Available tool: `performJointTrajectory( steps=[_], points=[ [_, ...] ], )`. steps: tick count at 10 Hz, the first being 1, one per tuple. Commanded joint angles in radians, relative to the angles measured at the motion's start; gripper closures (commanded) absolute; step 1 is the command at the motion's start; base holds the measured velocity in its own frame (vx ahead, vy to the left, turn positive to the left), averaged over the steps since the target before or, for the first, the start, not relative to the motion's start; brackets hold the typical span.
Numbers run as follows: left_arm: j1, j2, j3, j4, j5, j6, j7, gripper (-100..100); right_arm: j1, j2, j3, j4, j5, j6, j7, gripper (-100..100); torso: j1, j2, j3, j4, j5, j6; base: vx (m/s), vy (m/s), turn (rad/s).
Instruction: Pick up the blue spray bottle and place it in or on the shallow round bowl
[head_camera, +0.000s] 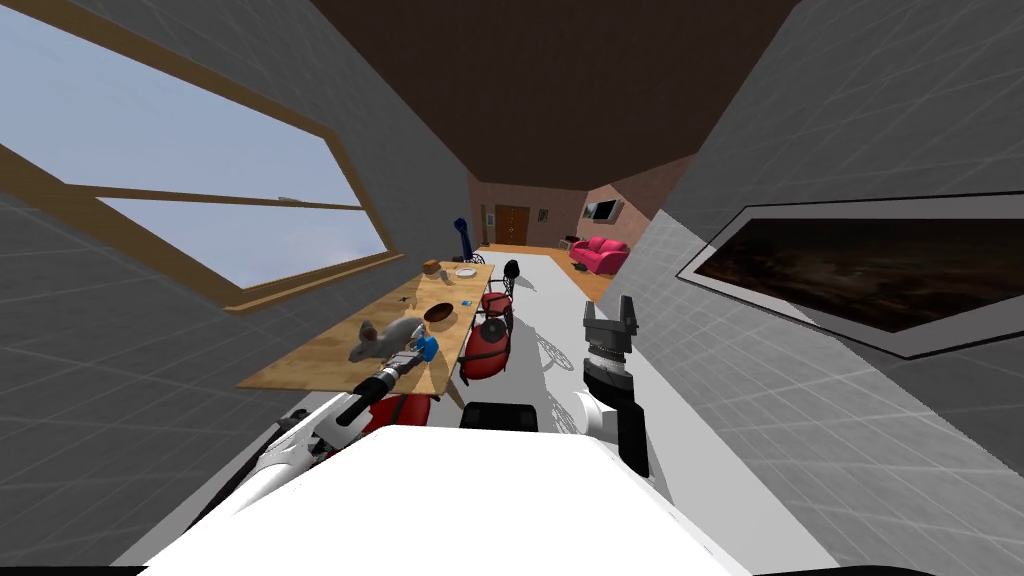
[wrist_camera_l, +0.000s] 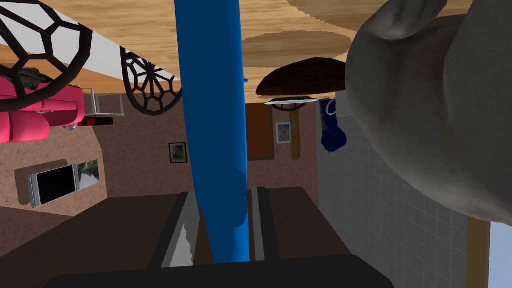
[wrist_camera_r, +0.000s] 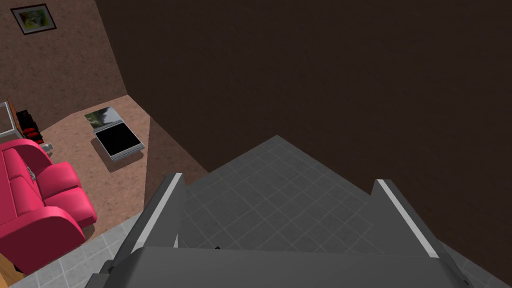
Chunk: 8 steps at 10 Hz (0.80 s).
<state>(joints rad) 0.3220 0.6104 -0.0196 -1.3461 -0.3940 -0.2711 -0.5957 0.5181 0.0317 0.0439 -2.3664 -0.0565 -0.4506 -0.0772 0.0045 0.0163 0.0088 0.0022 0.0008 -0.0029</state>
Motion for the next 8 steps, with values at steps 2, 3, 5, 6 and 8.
performJointTrajectory(
  steps=[2,3,5,6,8],
  points=[
    [-0.021,0.046,0.003,0.025,0.035,0.003,0.000,100,0.000,0.000,0.000,0.000,0.000,0.000,0.000,0,0.001,-0.002,-0.001,0.000,0.000,0.000,-0.179,0.055,-0.076],
    [-0.036,0.069,0.005,0.045,0.052,0.005,0.005,100,0.000,0.000,0.000,0.000,0.000,0.000,0.000,0,0.001,-0.002,-0.001,0.000,0.000,0.000,-0.184,0.008,-0.128],
    [-0.061,0.110,0.016,0.088,0.079,0.016,0.026,100,0.000,0.000,0.000,0.000,0.000,0.000,0.000,0,-0.003,-0.002,-0.001,0.000,-0.001,0.001,-0.186,0.020,-0.208],
    [-0.066,0.120,0.021,0.099,0.084,0.021,0.033,100,0.000,0.000,0.000,0.000,0.000,0.000,0.000,0,-0.001,-0.003,-0.002,0.000,-0.001,0.002,-0.101,0.051,-0.246],
    [-0.082,0.158,0.046,0.145,0.100,0.049,0.074,100,0.000,0.000,0.000,0.000,0.000,0.000,0.000,0,0.002,-0.012,-0.006,-0.001,0.000,0.002,-0.014,0.075,-0.306]
  ],
)
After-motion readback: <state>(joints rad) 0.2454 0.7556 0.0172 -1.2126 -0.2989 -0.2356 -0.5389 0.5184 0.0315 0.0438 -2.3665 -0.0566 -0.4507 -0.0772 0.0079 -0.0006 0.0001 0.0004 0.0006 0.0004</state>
